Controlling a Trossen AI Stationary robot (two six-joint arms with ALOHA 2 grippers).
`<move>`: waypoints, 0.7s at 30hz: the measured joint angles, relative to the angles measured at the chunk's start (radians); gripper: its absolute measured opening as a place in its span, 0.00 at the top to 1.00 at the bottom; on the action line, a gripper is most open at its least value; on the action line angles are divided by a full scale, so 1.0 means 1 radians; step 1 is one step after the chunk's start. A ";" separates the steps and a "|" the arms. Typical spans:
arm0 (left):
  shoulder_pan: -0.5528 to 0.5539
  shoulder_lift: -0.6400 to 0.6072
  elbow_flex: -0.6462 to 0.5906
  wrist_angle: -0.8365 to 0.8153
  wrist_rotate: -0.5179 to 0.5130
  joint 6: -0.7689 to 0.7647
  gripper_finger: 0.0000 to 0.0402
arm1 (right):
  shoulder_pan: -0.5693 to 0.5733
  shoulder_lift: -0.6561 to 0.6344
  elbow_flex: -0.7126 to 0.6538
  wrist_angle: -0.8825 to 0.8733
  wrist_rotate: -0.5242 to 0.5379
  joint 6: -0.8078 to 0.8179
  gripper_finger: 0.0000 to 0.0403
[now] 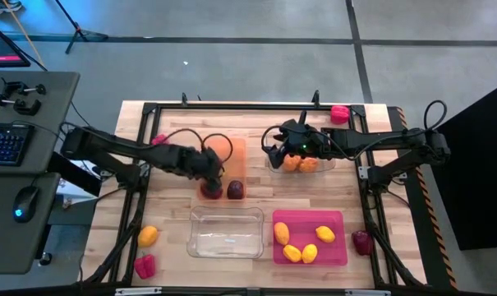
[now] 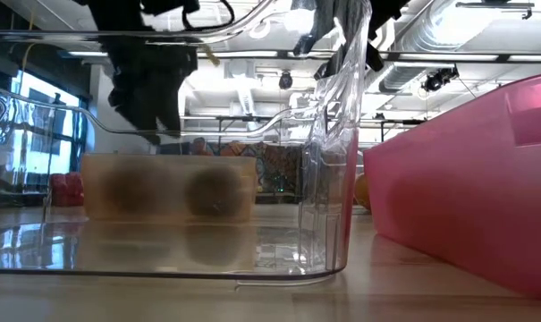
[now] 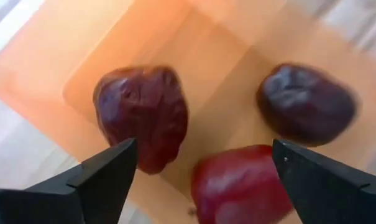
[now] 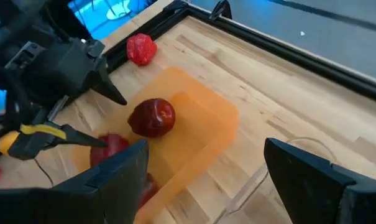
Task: Sort produce into baskets
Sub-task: Put the top right bell pepper into the bottom transparent bin
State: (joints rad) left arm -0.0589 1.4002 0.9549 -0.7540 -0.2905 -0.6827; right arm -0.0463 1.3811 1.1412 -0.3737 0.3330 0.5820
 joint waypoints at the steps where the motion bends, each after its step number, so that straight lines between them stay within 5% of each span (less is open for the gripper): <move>1: 0.013 -0.014 0.009 0.001 0.019 0.021 0.11 | 0.000 0.000 0.000 0.004 0.000 0.021 0.23; 7: 0.067 -0.144 0.089 0.011 0.100 0.236 0.10 | -0.051 0.000 0.035 0.049 0.055 0.276 0.23; 15: 0.160 -0.249 0.097 0.159 -0.240 0.337 0.10 | -0.363 -0.002 0.108 -0.093 0.078 0.282 0.23; 21: 0.357 -0.213 0.097 0.218 -0.140 0.269 0.10 | -0.656 -0.001 0.054 -0.139 0.003 0.248 0.23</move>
State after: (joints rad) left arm 0.2983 1.1873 1.0519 -0.5359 -0.4304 -0.4137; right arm -0.7022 1.3800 1.1955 -0.5123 0.3358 0.8299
